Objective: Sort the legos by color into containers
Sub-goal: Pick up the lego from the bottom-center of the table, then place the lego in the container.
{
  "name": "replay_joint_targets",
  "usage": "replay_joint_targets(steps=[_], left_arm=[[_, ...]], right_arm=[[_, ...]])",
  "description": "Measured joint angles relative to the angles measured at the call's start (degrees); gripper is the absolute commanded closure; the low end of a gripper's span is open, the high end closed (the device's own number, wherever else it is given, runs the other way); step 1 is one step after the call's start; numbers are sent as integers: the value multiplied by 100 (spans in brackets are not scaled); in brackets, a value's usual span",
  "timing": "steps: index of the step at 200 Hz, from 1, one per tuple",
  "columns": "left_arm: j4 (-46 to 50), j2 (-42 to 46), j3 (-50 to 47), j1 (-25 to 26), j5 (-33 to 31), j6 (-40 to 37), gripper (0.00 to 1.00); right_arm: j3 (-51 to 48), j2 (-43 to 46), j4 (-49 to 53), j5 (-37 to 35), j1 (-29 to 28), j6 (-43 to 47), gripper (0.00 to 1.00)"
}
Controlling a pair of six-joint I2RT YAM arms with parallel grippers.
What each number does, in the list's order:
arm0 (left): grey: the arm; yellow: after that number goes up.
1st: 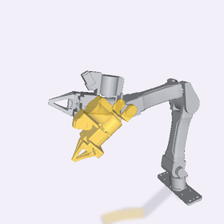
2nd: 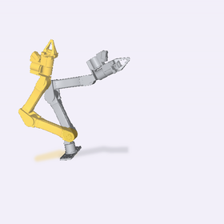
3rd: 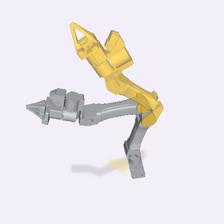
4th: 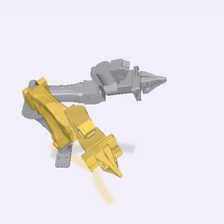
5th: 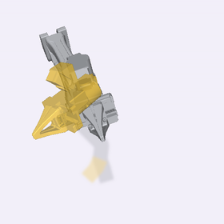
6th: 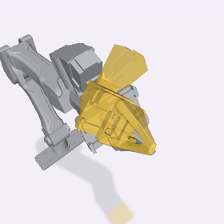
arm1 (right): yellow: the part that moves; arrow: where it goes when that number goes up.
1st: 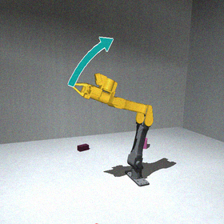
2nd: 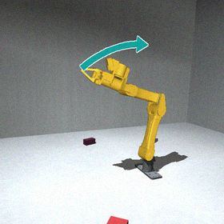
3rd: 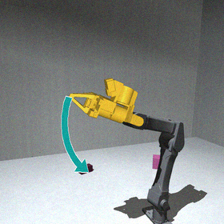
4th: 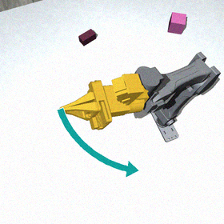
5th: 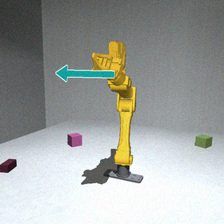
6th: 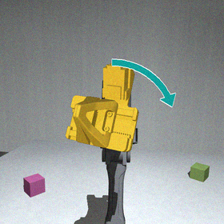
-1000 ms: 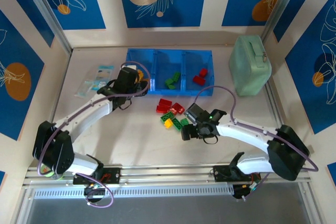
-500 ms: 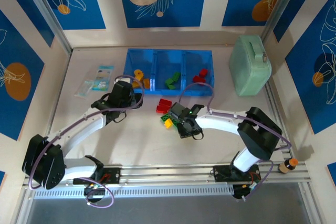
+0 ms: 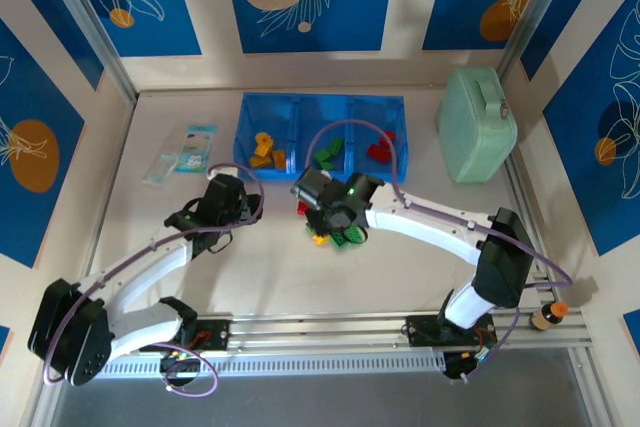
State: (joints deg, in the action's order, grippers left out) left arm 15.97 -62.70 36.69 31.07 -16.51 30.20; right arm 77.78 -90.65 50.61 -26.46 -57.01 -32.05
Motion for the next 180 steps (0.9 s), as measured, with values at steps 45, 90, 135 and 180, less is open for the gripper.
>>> replay_joint_targets(steps=[45,90,135,180], left_arm=[[208,892,-208,251,-114,254,27],[428,1327,-542,605,-271,562,27],[581,1432,-625,798,-328,734,27],[597,1421,-625,942,-334,745,27]], right_arm=[[1974,-1204,-114,431,695,732,74],[4089,-2889,55,839,1073,1235,74],[6345,-4485,494,1025,1276,1416,71],[7875,-5530,940,1274,1550,1360,13]])
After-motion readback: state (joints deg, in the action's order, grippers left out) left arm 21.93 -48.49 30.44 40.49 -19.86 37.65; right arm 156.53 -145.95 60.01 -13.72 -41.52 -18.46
